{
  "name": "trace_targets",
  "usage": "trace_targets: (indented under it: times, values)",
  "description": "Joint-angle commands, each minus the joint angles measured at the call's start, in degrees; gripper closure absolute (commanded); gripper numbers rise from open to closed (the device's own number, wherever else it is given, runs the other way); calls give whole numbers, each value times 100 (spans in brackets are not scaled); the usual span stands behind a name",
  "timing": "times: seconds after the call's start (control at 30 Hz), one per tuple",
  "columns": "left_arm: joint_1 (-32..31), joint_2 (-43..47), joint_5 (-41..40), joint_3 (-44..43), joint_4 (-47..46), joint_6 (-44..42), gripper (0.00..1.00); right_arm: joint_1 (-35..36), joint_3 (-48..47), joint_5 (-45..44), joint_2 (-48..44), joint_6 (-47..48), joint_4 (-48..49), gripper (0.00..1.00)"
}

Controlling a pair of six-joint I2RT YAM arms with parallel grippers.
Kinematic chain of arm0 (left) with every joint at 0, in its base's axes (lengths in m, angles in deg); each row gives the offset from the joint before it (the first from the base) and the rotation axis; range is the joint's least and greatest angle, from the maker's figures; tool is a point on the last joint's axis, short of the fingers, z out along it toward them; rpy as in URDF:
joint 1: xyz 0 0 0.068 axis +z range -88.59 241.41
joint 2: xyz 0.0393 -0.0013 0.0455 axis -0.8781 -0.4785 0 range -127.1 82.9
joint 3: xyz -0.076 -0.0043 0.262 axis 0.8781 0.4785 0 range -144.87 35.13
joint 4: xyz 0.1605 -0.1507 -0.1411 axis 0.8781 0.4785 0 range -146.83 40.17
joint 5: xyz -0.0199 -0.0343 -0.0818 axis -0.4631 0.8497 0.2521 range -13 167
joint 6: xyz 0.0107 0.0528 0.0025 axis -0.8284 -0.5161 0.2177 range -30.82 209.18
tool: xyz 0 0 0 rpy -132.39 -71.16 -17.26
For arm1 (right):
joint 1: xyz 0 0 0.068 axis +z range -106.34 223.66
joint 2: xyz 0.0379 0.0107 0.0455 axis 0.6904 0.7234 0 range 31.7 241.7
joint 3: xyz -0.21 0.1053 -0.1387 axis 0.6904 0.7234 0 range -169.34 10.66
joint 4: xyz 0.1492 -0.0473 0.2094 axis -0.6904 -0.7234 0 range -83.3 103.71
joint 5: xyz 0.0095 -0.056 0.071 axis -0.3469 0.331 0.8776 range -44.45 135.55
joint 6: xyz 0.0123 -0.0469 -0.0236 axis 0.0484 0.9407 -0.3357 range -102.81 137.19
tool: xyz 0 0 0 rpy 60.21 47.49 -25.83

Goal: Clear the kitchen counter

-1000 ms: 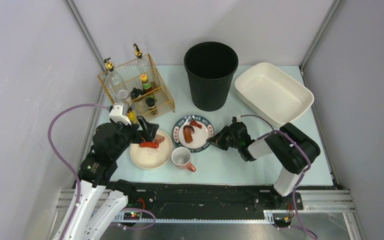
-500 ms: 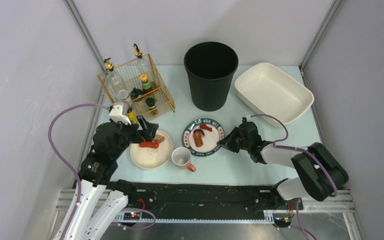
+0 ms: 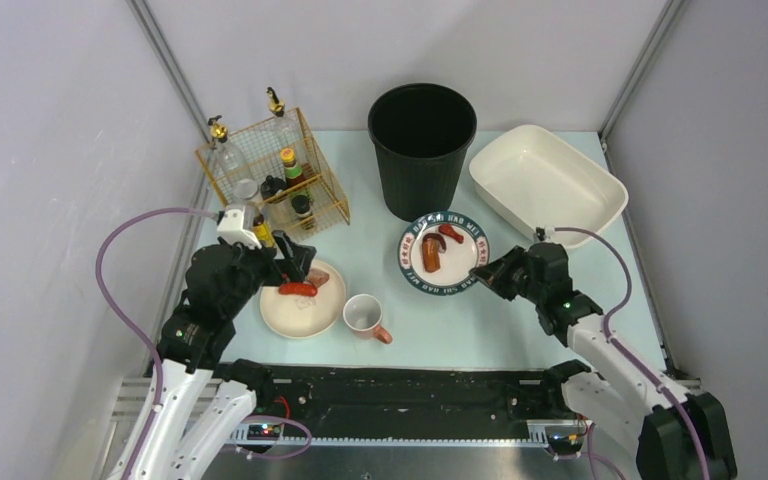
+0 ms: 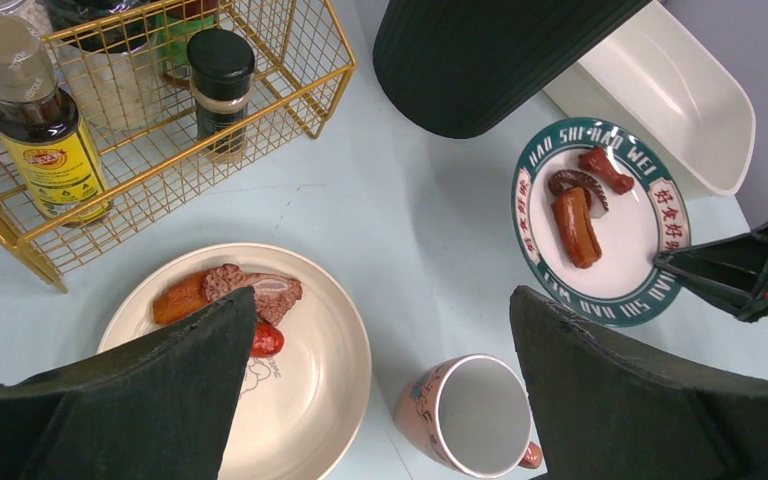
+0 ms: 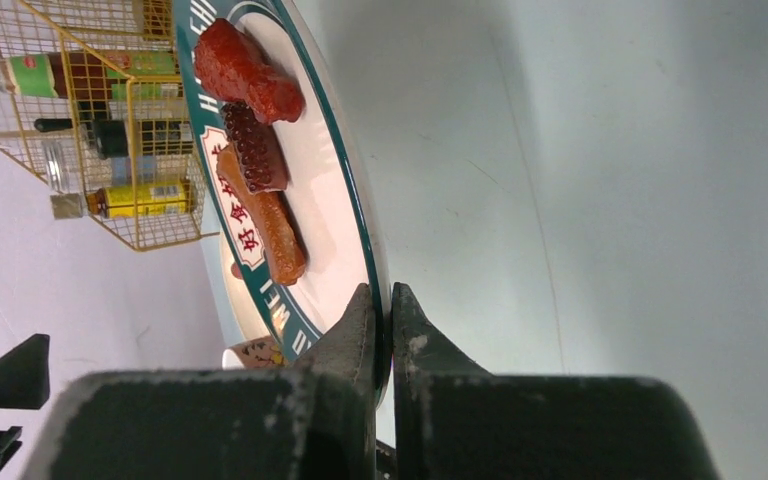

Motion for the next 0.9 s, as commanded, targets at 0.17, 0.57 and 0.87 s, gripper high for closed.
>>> trace_targets:
  times: [0.17,0.57,0.87]
  values:
    - [102,-21,62,11,-243,43,0,-575,-994,752,-873,474,-1687,100]
    - [155,2,90,17,-241,52,0,-1032,-2671,1413,-702,976,-3158,100]
    - [208,-10,152,18,-245,59,0,-1211,-4063,1818,-104,1349,-3782,100]
